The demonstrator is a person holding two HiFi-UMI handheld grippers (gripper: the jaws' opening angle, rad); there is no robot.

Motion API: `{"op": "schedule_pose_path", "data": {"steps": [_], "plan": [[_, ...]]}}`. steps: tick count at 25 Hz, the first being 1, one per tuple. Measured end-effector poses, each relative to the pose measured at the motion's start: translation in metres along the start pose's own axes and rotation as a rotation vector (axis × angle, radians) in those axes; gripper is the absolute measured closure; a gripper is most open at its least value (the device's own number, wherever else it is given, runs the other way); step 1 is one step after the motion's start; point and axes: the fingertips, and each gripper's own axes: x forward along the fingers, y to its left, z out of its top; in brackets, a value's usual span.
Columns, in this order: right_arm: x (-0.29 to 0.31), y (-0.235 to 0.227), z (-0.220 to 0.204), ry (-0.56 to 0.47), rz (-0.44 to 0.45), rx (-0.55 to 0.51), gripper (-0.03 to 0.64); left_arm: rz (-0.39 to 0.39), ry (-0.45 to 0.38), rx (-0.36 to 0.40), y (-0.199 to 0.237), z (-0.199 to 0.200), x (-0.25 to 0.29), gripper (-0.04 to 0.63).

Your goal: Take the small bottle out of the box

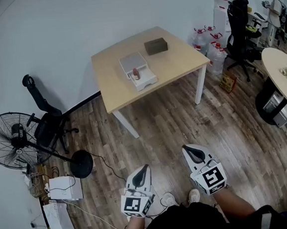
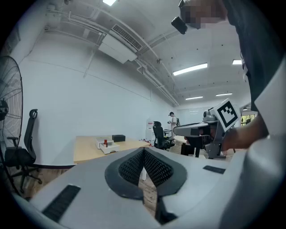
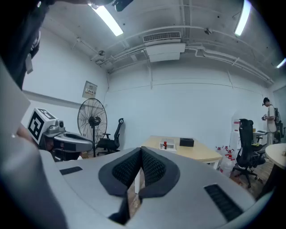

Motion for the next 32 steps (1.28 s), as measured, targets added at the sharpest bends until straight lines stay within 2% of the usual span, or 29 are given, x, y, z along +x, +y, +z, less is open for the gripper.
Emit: {"op": "schedule_pose_path", "data": {"steps": [8,13,16,20,23,26,32], "plan": [[-0.005,0.014,0.001,-0.007,0.005,0.004,0.606,-0.013,-0.012,0.021,-0.001,0.006,-0.013,0.583],[0.009,0.028,-0.009,0.036,0.046,0.011,0.606,0.006,-0.028,-0.010,0.018,0.010,-0.020,0.584],[0.021,0.042,-0.017,0.061,0.079,0.020,0.604,-0.009,-0.032,-0.015,0.027,0.006,-0.024,0.584],[0.035,0.053,-0.016,0.042,0.081,0.004,0.604,-0.033,-0.023,0.003,0.041,0.000,-0.024,0.584],[0.047,0.058,-0.012,0.034,0.084,0.000,0.604,-0.016,-0.026,-0.003,0.059,-0.002,-0.025,0.583],[0.057,0.056,-0.006,0.024,0.073,-0.004,0.604,0.003,-0.026,-0.022,0.074,-0.005,-0.023,0.584],[0.088,0.027,0.000,-0.004,0.052,-0.001,0.580,0.009,-0.013,-0.011,0.094,-0.007,0.009,0.584]]}}
